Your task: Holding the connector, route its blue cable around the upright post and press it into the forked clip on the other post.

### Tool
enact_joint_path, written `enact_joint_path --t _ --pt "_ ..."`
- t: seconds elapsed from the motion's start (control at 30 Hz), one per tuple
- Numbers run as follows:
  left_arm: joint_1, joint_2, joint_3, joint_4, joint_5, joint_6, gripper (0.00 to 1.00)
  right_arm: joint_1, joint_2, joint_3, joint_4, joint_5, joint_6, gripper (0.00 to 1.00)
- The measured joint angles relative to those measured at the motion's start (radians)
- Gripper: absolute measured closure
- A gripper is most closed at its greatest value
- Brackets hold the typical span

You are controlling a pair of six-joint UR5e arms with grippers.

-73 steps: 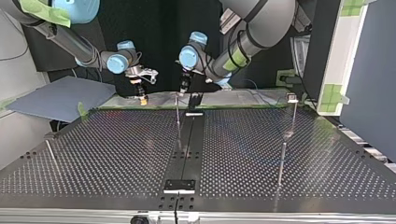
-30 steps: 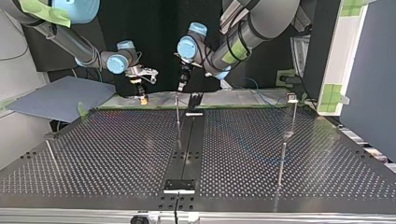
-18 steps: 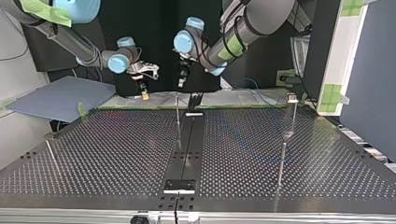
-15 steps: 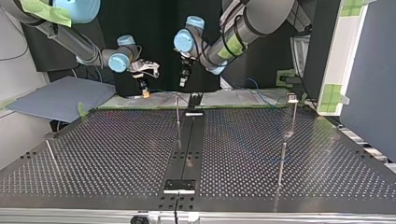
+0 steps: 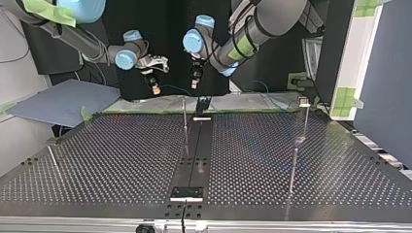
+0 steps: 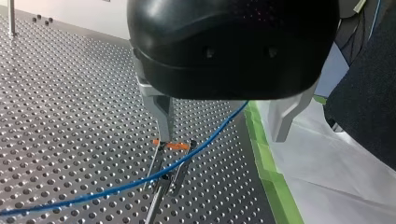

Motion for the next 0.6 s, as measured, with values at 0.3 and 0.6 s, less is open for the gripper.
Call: enact_joint_path --t 0.3,0.6 --pt "0.005 0.0 0.0 -0.001 0.007 0.0 0.0 0.003 -0.049 0.044 -0.023 -0.017 -0.005 1.0" --pt "-0.013 0.0 0.0 0.006 0.005 0.014 0.0 0.01 -0.128 0.088 -0.076 0.015 0.068 1.0"
